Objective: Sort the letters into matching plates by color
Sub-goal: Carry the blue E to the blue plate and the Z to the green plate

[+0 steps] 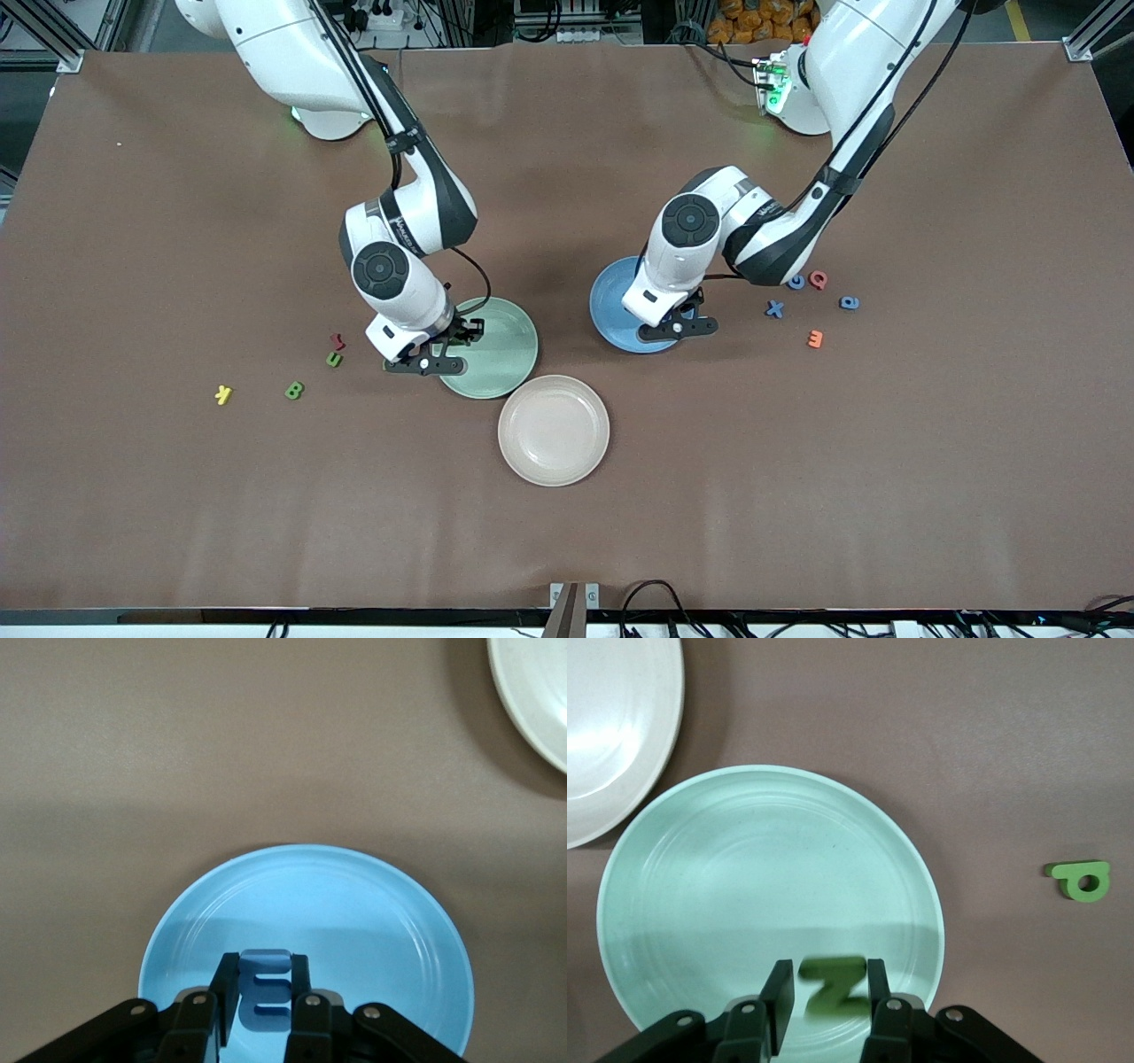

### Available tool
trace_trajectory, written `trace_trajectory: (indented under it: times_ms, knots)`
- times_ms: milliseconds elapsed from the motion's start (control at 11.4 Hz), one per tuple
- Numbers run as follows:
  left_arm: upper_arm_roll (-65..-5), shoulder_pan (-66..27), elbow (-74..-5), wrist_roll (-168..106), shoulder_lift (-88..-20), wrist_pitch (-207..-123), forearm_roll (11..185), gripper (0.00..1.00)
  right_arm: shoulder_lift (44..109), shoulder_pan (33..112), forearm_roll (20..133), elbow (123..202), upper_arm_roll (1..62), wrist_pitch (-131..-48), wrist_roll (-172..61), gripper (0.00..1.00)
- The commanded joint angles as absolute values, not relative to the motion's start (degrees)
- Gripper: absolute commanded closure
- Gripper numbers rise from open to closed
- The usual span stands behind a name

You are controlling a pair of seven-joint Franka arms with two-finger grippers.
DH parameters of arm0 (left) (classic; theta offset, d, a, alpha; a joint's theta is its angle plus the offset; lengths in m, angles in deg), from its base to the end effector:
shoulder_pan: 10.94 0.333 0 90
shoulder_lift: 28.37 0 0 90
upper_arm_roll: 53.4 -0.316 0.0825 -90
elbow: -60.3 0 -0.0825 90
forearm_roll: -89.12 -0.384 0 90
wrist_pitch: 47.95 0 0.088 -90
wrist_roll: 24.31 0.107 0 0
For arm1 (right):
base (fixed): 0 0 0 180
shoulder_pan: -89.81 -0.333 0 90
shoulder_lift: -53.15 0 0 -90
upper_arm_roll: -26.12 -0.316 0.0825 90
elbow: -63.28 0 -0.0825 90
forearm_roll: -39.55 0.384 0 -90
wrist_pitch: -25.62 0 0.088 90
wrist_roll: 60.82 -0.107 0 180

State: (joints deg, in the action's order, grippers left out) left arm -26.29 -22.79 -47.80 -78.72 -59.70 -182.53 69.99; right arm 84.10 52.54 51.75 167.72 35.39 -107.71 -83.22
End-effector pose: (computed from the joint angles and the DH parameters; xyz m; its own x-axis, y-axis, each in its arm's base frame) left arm 0.5045 -0.3809 0.2416 0.9959 0.0902 -0.0068 0.0902 -0.9959 -0.0011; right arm 0.5658 0.3129 0.2401 0.9982 -0.0277 -0.0526 -0.0304 -0.9982 -0.0516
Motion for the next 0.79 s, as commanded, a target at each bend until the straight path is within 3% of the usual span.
trace_trajectory:
  times_ms: [0,88,702]
  knots:
    - [-26.5,-23.2,-46.2,-80.6,-60.6,-181.8,68.0,0.62,85.3,51.4,49.6,165.8,35.8,-107.3,-86.6,0.00]
    - [-26.5,-23.2,-46.2,-80.6,-60.6,-181.8,68.0,0.01,85.4,51.5,48.9,165.6,35.8,-107.3,-87.3,0.00]
    - [-26.4,-22.1,-45.8,-80.0,-58.2,-179.4,67.9,0.00,83.9,56.6,48.8,165.8,36.2,-106.6,-85.7,0.00]
